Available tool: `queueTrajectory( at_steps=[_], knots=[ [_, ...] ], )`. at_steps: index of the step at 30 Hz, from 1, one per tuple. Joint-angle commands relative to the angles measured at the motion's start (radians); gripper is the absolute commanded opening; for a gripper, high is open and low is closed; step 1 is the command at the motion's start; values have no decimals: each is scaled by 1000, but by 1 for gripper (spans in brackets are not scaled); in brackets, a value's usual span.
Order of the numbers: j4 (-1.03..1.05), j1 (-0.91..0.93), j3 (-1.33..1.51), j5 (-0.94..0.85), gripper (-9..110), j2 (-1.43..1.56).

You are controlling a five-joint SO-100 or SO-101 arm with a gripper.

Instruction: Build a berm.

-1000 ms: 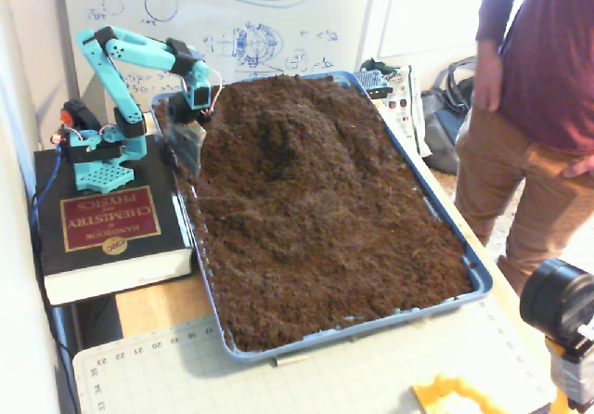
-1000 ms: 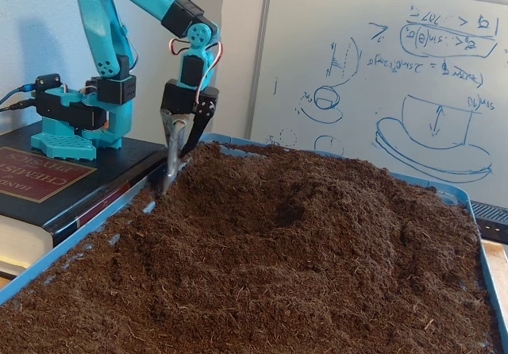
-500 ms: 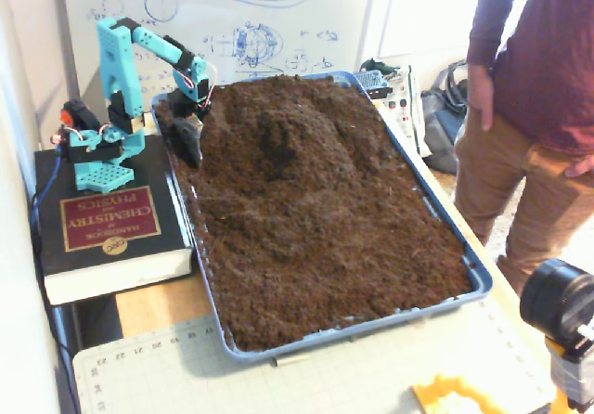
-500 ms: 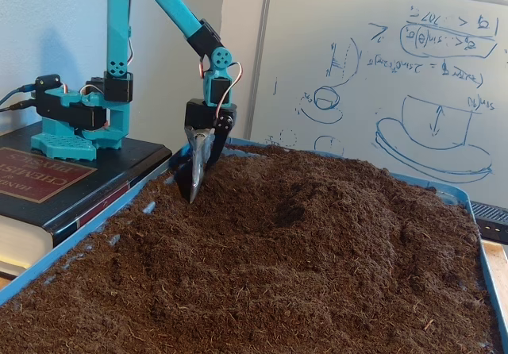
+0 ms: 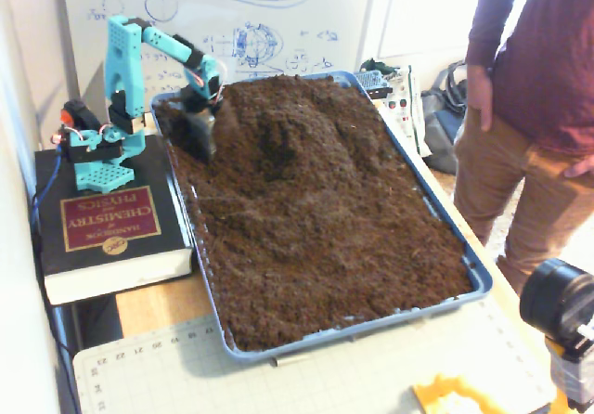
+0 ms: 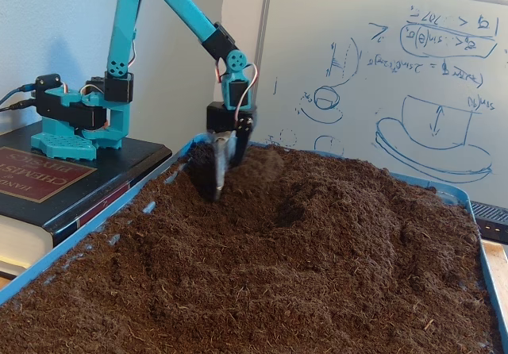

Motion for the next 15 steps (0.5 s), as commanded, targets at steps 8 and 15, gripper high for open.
queueTrajectory(
  at_steps=[8, 15],
  knots=[
    [-49, 92, -175, 14, 0, 21],
    [-49, 163, -160, 12, 0, 106]
  ],
)
